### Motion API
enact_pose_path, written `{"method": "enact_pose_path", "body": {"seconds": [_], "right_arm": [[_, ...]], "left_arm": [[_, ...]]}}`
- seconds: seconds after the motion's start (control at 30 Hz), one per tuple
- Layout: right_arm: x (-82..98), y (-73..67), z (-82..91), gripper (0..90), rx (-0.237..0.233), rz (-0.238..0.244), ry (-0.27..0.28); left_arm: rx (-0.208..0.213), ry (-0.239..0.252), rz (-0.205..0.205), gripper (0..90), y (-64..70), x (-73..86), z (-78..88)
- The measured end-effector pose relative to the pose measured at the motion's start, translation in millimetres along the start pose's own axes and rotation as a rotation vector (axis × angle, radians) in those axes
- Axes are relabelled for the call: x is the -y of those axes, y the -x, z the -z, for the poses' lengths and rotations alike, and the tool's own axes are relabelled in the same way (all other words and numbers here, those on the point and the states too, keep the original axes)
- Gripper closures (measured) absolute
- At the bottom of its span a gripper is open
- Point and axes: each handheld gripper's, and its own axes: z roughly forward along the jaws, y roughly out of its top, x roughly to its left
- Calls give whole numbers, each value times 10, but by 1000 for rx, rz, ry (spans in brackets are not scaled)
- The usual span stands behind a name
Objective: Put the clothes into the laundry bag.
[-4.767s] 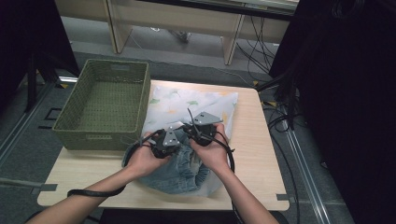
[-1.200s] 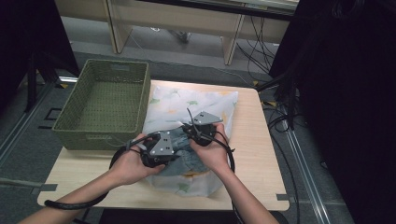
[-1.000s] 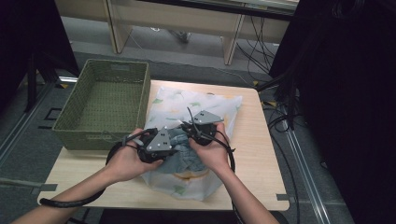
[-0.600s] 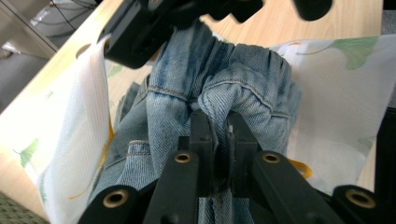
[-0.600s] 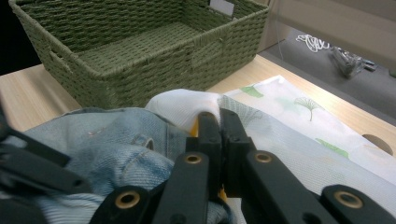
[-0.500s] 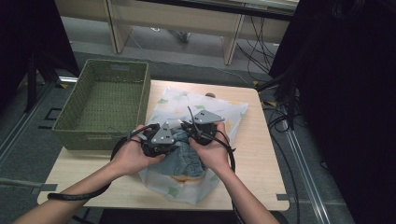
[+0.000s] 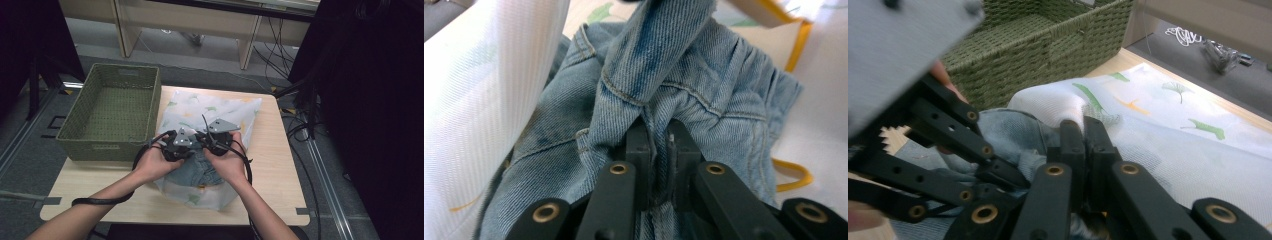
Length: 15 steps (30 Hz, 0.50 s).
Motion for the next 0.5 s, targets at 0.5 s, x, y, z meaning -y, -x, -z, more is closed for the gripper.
{"method": "enact_pose_path", "body": {"seconds": [0.5], "right_arm": [[90,8,-90,900,-12,0,-43]], "left_arm": [[-33,-24,21,808,-22,140,-244]]}}
